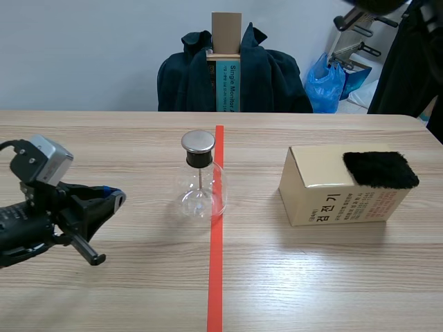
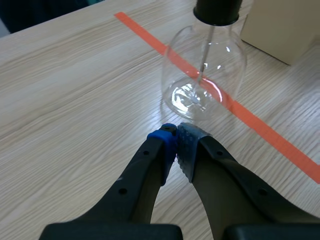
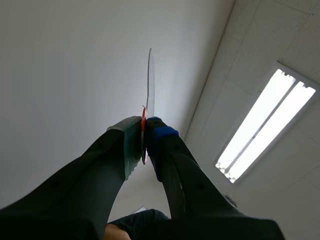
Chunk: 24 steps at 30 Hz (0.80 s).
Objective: Do the electroscope experiment.
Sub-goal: 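Bring the plate to the electroscope and point at the metal foil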
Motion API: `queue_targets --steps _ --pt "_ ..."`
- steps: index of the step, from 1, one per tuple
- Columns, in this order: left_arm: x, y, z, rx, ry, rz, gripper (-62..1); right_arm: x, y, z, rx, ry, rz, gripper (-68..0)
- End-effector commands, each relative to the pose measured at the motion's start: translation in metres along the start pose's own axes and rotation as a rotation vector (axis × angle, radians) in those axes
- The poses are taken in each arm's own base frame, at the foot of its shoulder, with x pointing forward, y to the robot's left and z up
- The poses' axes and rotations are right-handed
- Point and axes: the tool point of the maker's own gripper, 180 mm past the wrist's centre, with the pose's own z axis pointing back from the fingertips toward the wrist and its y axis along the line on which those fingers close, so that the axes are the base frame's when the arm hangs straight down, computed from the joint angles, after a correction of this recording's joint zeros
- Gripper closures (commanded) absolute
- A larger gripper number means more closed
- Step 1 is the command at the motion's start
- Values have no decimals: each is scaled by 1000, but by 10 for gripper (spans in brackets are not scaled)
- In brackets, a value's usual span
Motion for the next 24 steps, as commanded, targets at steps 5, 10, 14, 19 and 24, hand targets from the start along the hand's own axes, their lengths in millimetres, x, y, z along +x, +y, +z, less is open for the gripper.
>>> queue_targets --steps 5,10,14,19,24 --pt "13 -20 -28 -68 -79 10 -32 -2 17 8 80 -18 -15 -8" --pt "5 -28 -50 -73 -68 1 -32 -11 46 21 157 15 -34 -8" --pt "-1 -23 -60 -38 -60 16 -32 -19 69 33 220 42 -49 -8" --pt "-4 -16 -62 -12 -65 23 -32 -22 96 48 283 58 -91 -8" --pt "-7 -13 -61 0 -64 25 -32 -22 128 60 345 69 -137 -8"
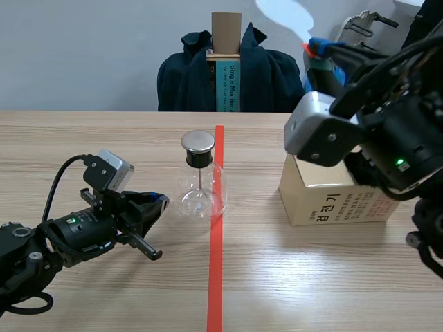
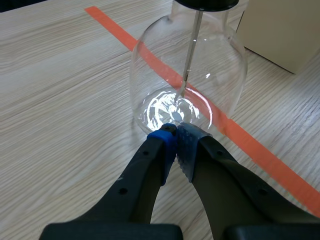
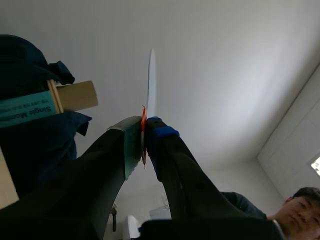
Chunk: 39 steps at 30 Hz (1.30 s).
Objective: Do the electroscope experiment.
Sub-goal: 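Bring the plate to the electroscope and point at the metal foil, then move the plate toward and away from the electroscope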
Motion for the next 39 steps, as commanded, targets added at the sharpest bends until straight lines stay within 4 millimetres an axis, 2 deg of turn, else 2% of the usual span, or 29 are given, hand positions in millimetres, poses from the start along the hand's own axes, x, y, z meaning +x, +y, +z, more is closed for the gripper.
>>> queue_targets --steps 1,5,14,18,26,39 --pt "14 6 -2 11 -42 -8 -32 -4 -3 -9 -14 -5 1 -8" --pt "13 6 -2 11 -40 -8 -32 -8 30 -10 78 -16 -38 -8" --pt "13 6 -2 12 -41 -7 -32 -12 75 -22 202 -57 -70 -8" --pt "13 6 -2 12 -41 -7 -32 -10 89 -25 233 -79 -71 -8" --pt "13 6 -2 12 -41 -7 -32 1 100 -24 284 -144 -58 -8" --pt "13 6 -2 12 -41 -7 -31 27 100 -11 311 -332 -28 -8"
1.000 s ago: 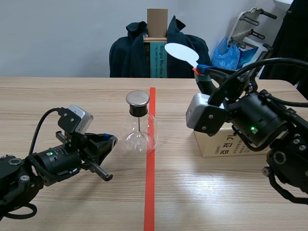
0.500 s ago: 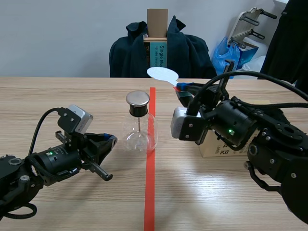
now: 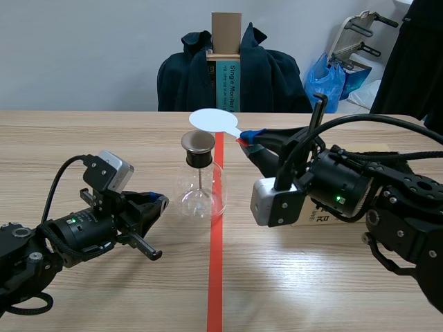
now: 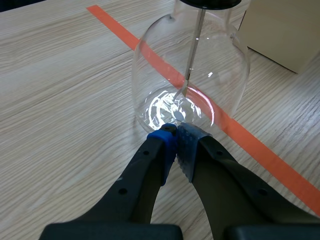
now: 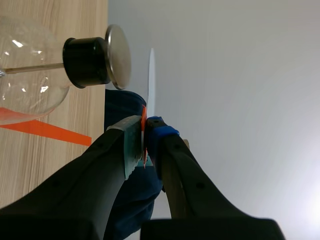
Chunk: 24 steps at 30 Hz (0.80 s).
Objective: Do the electroscope experiment.
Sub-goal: 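Move the plate toward and away from the electroscope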
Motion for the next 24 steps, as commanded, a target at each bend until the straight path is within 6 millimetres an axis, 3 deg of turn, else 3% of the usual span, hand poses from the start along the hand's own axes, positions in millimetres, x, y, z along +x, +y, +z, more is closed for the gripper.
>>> queue_targets --steps 1,11,20,24 --pt "13 5 -2 5 -40 -5 -32 0 -16 -4 -35 -21 37 -8" --pt "13 5 -2 5 -40 -5 -32 13 -13 -3 -17 -97 64 -8" --pt "13 5 -2 5 -40 -5 -32 13 -12 -3 -15 -95 67 -8" --pt "13 5 -2 5 -40 -5 -31 4 -13 -4 -16 -43 66 -8"
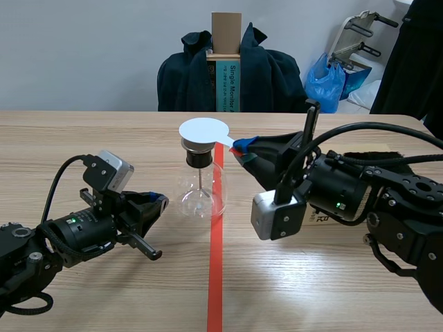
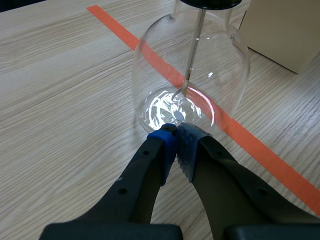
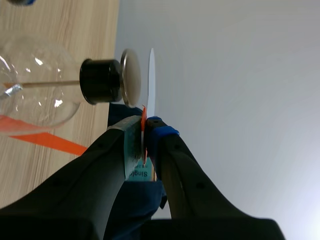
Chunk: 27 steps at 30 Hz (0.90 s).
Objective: Do the electroscope experiment.
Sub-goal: 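Move the plate toward and away from the electroscope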
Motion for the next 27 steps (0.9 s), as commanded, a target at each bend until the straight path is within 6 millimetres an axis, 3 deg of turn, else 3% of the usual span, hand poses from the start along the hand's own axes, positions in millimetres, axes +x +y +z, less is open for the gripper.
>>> queue_targets --steps 1,16,27 --pt "13 5 -2 5 -40 -5 -32 -8 -18 -4 -39 20 35 -8" --pt "13 5 -2 5 -40 -5 -32 -67 -20 7 -50 355 20 -8" --pt "13 5 -2 5 -40 -5 -31 -72 -20 9 -50 383 20 -8"
